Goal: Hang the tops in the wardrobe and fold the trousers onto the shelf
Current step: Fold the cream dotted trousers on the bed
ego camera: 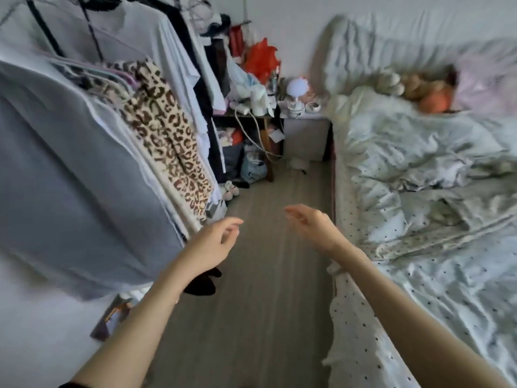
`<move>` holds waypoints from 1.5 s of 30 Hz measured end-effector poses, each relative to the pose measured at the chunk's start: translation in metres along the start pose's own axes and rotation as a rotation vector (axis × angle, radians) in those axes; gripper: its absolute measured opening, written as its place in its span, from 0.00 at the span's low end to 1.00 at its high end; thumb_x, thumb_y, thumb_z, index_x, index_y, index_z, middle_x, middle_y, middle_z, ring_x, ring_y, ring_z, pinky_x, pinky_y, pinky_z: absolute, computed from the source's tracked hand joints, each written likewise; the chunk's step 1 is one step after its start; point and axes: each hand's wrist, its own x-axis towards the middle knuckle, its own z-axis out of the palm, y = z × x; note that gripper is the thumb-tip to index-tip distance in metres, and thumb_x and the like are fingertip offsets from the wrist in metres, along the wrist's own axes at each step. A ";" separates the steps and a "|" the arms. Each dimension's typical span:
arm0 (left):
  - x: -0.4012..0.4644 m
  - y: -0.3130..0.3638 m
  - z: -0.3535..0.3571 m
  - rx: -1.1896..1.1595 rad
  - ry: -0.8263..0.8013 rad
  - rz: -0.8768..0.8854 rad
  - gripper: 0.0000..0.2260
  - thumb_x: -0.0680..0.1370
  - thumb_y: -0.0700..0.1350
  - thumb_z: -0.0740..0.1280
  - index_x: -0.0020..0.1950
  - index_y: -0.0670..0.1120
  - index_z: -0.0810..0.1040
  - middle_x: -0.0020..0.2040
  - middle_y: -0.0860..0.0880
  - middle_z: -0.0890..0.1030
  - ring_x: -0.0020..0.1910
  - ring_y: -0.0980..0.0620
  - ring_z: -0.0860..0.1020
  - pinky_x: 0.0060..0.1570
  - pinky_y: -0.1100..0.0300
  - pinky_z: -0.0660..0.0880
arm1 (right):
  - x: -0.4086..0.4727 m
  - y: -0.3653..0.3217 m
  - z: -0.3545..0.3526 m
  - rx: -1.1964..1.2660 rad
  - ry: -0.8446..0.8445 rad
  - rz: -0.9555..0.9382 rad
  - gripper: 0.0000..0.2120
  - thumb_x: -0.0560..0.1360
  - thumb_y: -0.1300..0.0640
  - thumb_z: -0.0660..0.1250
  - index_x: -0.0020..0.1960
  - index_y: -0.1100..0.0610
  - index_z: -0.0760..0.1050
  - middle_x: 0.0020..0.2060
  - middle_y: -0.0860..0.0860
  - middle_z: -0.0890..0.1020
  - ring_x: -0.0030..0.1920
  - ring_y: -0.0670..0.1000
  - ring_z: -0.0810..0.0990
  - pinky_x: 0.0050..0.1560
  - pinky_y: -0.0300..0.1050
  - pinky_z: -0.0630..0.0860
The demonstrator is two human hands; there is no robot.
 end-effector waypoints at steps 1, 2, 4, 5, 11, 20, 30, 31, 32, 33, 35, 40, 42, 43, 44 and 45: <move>0.021 0.008 0.001 0.015 -0.041 0.041 0.13 0.81 0.49 0.57 0.65 0.55 0.71 0.58 0.57 0.77 0.56 0.59 0.75 0.57 0.57 0.74 | 0.006 0.007 -0.009 0.003 0.026 0.028 0.14 0.80 0.54 0.60 0.65 0.53 0.74 0.58 0.51 0.81 0.59 0.51 0.78 0.60 0.46 0.74; 0.055 0.019 0.006 0.022 -0.097 0.088 0.13 0.81 0.50 0.57 0.66 0.56 0.71 0.58 0.58 0.76 0.56 0.59 0.75 0.57 0.57 0.74 | 0.016 0.020 -0.024 0.014 0.063 0.079 0.15 0.80 0.54 0.60 0.65 0.53 0.73 0.58 0.51 0.80 0.59 0.50 0.78 0.59 0.44 0.74; 0.103 0.039 0.020 0.027 -0.169 0.173 0.13 0.81 0.50 0.57 0.65 0.57 0.71 0.58 0.59 0.76 0.56 0.61 0.75 0.57 0.59 0.73 | 0.028 0.043 -0.048 0.029 0.132 0.163 0.15 0.80 0.54 0.60 0.65 0.53 0.73 0.58 0.51 0.80 0.59 0.50 0.78 0.58 0.42 0.74; 0.120 0.048 0.028 0.024 -0.201 0.211 0.13 0.81 0.50 0.58 0.65 0.57 0.72 0.57 0.59 0.76 0.55 0.62 0.74 0.57 0.62 0.73 | 0.032 0.053 -0.058 0.031 0.164 0.191 0.15 0.80 0.54 0.60 0.66 0.54 0.73 0.58 0.51 0.80 0.59 0.50 0.78 0.58 0.43 0.74; 0.255 0.123 0.107 0.030 -0.408 0.357 0.13 0.81 0.47 0.59 0.64 0.54 0.73 0.59 0.57 0.77 0.56 0.60 0.75 0.57 0.62 0.72 | 0.072 0.148 -0.141 0.057 0.311 0.393 0.15 0.81 0.53 0.58 0.66 0.54 0.72 0.58 0.52 0.80 0.57 0.52 0.79 0.56 0.48 0.76; 0.419 0.241 0.207 0.106 -0.586 0.481 0.14 0.81 0.49 0.59 0.66 0.54 0.72 0.59 0.55 0.77 0.52 0.60 0.76 0.50 0.64 0.73 | 0.121 0.279 -0.268 0.027 0.546 0.641 0.15 0.79 0.53 0.59 0.64 0.52 0.73 0.55 0.53 0.82 0.54 0.53 0.81 0.50 0.43 0.75; 0.522 0.304 0.358 0.324 -1.022 0.680 0.15 0.81 0.46 0.58 0.67 0.52 0.71 0.63 0.52 0.75 0.59 0.55 0.73 0.58 0.56 0.72 | 0.125 0.424 -0.287 -0.218 0.578 1.246 0.18 0.77 0.53 0.61 0.66 0.54 0.71 0.66 0.52 0.72 0.66 0.55 0.70 0.69 0.56 0.61; 0.526 0.307 0.366 0.327 -1.038 0.704 0.15 0.81 0.45 0.58 0.67 0.50 0.71 0.62 0.51 0.76 0.60 0.54 0.74 0.59 0.56 0.71 | 0.122 0.429 -0.280 -0.262 0.565 1.278 0.18 0.76 0.53 0.61 0.65 0.54 0.71 0.66 0.52 0.71 0.67 0.54 0.68 0.69 0.57 0.58; 0.532 0.310 0.376 0.336 -1.060 0.736 0.15 0.80 0.45 0.59 0.66 0.50 0.71 0.62 0.50 0.76 0.60 0.54 0.74 0.60 0.56 0.71 | 0.121 0.436 -0.273 -0.297 0.562 1.307 0.18 0.75 0.54 0.61 0.65 0.53 0.70 0.67 0.51 0.70 0.68 0.53 0.67 0.69 0.58 0.56; 0.539 0.312 0.387 0.349 -1.086 0.760 0.15 0.80 0.44 0.59 0.66 0.49 0.72 0.62 0.50 0.76 0.60 0.53 0.74 0.60 0.56 0.71 | 0.120 0.441 -0.266 -0.319 0.541 1.343 0.19 0.75 0.54 0.62 0.65 0.52 0.68 0.67 0.51 0.68 0.68 0.53 0.66 0.69 0.59 0.56; 0.547 0.312 0.402 0.385 -1.151 0.781 0.15 0.80 0.44 0.59 0.66 0.50 0.71 0.63 0.51 0.75 0.61 0.53 0.73 0.61 0.55 0.70 | 0.121 0.447 -0.251 -0.338 0.474 1.400 0.26 0.73 0.54 0.65 0.69 0.50 0.61 0.70 0.51 0.63 0.70 0.54 0.63 0.69 0.62 0.54; 0.551 0.319 0.430 0.452 -1.222 0.883 0.18 0.81 0.45 0.59 0.71 0.51 0.66 0.69 0.52 0.67 0.65 0.51 0.70 0.62 0.54 0.69 | 0.123 0.462 -0.251 -0.352 0.701 1.399 0.15 0.75 0.60 0.60 0.61 0.53 0.74 0.60 0.52 0.76 0.59 0.54 0.74 0.66 0.53 0.58; 0.544 0.328 0.435 0.395 -1.196 0.893 0.23 0.80 0.46 0.61 0.74 0.50 0.61 0.72 0.52 0.62 0.69 0.51 0.67 0.66 0.56 0.64 | 0.124 0.456 -0.261 -0.105 0.962 1.329 0.13 0.76 0.63 0.60 0.56 0.56 0.78 0.53 0.52 0.81 0.52 0.54 0.78 0.63 0.52 0.64; 0.539 0.335 0.438 0.358 -1.190 0.890 0.26 0.79 0.48 0.64 0.75 0.50 0.58 0.74 0.52 0.60 0.70 0.52 0.65 0.67 0.56 0.62 | 0.121 0.450 -0.267 0.056 1.085 1.297 0.12 0.76 0.63 0.60 0.55 0.57 0.79 0.50 0.52 0.82 0.50 0.52 0.79 0.60 0.50 0.68; 0.532 0.344 0.441 0.311 -1.181 0.879 0.29 0.77 0.49 0.66 0.75 0.49 0.57 0.74 0.52 0.59 0.71 0.52 0.63 0.68 0.56 0.60 | 0.116 0.443 -0.273 0.183 1.175 1.270 0.11 0.76 0.64 0.61 0.54 0.57 0.79 0.48 0.52 0.83 0.47 0.50 0.79 0.56 0.46 0.72; 0.528 0.350 0.442 0.257 -1.165 0.837 0.32 0.76 0.50 0.68 0.76 0.49 0.56 0.74 0.51 0.59 0.71 0.53 0.62 0.69 0.56 0.59 | 0.114 0.436 -0.278 0.250 1.213 1.245 0.10 0.76 0.64 0.62 0.53 0.57 0.79 0.46 0.51 0.83 0.44 0.47 0.79 0.50 0.41 0.74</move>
